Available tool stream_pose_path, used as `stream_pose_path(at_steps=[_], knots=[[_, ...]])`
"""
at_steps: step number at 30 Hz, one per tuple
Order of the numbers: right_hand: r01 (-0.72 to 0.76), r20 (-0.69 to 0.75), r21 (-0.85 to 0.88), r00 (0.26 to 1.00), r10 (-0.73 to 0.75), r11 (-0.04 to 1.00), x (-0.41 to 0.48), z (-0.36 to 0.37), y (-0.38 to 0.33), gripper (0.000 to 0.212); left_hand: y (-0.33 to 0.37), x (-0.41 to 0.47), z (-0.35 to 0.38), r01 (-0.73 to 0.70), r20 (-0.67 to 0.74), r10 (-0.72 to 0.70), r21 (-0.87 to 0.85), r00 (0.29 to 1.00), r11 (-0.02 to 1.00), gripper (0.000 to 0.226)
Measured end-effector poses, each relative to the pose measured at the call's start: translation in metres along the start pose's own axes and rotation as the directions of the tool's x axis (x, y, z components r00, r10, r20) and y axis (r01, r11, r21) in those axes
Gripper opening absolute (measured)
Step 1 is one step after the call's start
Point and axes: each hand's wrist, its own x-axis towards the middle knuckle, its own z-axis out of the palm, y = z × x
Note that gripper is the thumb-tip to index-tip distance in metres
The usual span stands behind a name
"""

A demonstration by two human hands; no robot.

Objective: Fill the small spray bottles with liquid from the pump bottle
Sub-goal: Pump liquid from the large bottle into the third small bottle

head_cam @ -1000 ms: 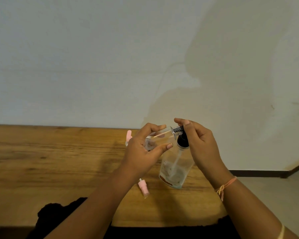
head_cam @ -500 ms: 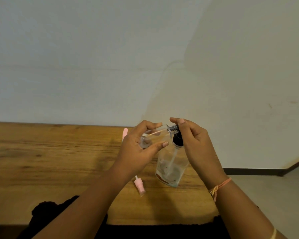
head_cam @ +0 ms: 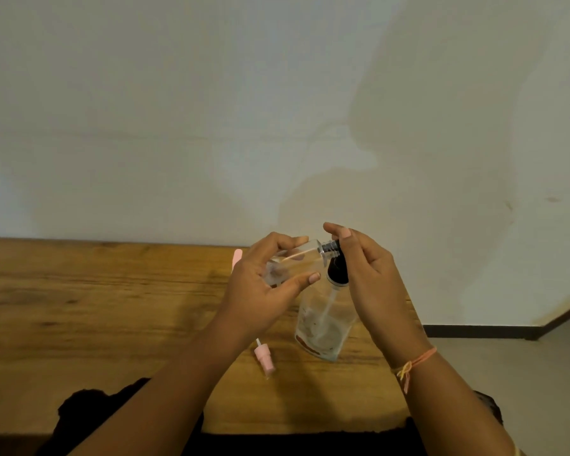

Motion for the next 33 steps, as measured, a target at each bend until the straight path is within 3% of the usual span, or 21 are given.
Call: stream_pose_path(at_steps=[8,12,16,20,24,27,33], knots=[[0.052,-0.100,-0.054,0.993,-0.057,0.997,-0.006,0.009,0.007,0.029,-0.002,0.000,0.001,0.032,0.008,-0.032,0.036,0.999,0.999,0.031],[-0.014,-0.096,-0.058,0.995,0.008,0.998,0.005,0.001,-0.010,0.029,0.002,0.001,0.001,0.006,-0.005,-0.006,-0.004,1.000,1.000,0.031],[-0.072,-0.107,-0.129,0.993,0.059,0.989,0.033,-0.008,-0.033,0.042,0.000,0.003,0.000,0.005,-0.014,-0.004,0.050,1.000,0.999,0.034],[-0.185,0.029,-0.319,0.978,0.205,0.930,0.069,-0.008,-0.055,0.058,-0.001,0.005,-0.001,0.002,-0.012,-0.001,0.048,1.000,0.999,0.033],[-0.213,0.212,-0.565,0.896,0.390,0.797,0.073,0.005,-0.049,0.064,-0.001,0.005,-0.001,0.003,-0.003,-0.003,0.028,1.000,1.000,0.033],[-0.295,0.223,-0.524,0.858,0.463,0.799,0.069,0.009,-0.046,0.057,-0.004,0.004,-0.001,0.020,-0.009,-0.020,0.030,1.000,0.999,0.032],[-0.331,0.186,-0.485,0.865,0.465,0.809,0.063,0.010,-0.034,0.053,-0.004,0.000,-0.001,0.044,0.029,-0.046,0.070,0.998,0.997,0.032]])
